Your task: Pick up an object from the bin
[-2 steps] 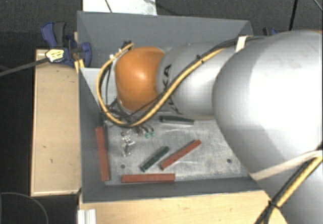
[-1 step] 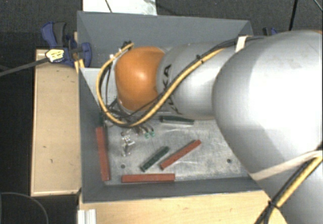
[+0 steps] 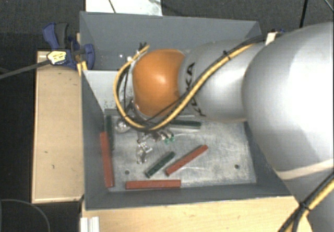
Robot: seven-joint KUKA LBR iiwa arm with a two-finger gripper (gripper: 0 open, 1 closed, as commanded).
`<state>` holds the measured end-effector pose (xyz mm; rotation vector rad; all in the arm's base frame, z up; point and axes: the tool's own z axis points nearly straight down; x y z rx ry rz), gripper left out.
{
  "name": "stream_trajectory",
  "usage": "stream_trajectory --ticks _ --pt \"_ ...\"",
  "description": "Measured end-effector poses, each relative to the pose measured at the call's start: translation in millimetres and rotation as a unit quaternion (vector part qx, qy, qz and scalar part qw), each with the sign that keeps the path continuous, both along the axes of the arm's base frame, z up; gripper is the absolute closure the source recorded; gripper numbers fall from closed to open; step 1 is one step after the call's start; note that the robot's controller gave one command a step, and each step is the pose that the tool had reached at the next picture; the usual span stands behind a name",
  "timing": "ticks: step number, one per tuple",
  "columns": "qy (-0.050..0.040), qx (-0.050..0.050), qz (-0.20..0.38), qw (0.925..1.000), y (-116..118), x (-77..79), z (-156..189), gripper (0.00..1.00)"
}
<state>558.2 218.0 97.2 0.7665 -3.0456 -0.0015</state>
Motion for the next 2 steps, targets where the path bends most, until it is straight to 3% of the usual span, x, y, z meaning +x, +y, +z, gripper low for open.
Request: stream_trajectory --ticks 1,2 --pt "-0.0014 0.000 0.030 0.9996 -36 -1.8 14 0.00" --pt "-0.0022 0.000 0.076 0.9971 -75 -15.6 4 0.00"
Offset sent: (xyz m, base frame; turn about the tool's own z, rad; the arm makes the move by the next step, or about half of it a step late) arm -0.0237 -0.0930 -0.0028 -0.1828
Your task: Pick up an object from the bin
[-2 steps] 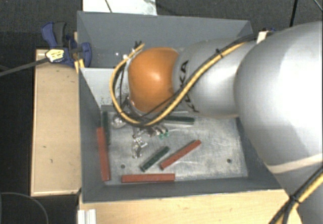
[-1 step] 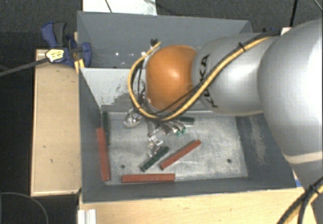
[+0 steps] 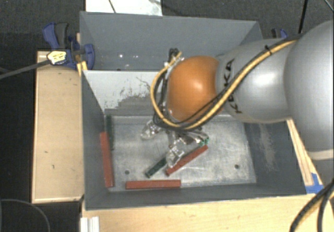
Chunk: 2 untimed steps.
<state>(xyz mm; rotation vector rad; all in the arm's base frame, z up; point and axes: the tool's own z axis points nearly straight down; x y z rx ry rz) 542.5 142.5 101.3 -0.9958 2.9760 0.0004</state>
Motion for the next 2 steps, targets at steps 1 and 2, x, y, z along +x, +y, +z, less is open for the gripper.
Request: stream_trajectory --ticks 1,2 --pt "-0.0064 0.000 -0.015 0.9999 -6.6 -52.5 -26.3 1.00" --pt "-0.0064 0.000 -0.016 0.9999 -6.6 -52.5 -26.3 1.00"
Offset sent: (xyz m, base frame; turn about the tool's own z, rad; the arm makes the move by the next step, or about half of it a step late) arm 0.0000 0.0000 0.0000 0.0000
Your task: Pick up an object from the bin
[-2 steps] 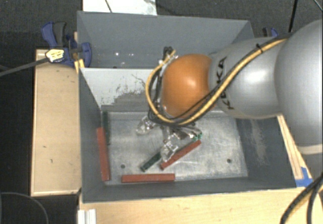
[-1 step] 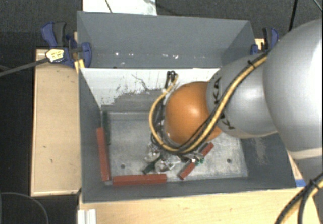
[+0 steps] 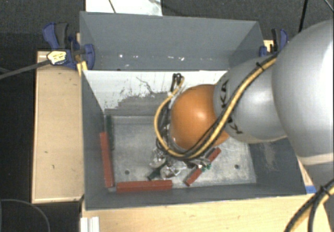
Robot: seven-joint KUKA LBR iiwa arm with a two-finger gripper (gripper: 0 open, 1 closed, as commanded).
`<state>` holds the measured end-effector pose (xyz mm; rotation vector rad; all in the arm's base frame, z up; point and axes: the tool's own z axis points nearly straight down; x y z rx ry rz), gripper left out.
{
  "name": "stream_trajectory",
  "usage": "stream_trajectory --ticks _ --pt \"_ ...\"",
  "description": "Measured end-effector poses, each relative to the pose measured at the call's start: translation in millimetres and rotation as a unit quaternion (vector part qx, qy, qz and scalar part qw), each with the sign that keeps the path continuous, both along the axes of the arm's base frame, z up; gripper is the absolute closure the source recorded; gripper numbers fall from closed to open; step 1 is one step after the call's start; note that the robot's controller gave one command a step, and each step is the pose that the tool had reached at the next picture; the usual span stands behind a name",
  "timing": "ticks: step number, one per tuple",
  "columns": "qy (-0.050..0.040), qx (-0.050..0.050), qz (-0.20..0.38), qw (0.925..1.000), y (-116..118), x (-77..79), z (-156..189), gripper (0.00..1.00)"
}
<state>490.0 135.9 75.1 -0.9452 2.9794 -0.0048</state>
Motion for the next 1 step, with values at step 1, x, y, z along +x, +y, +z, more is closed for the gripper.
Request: stream_trajectory --ticks 1 --pt "0.0066 0.000 0.029 0.9995 -2.5 -7.3 152.1 1.00"
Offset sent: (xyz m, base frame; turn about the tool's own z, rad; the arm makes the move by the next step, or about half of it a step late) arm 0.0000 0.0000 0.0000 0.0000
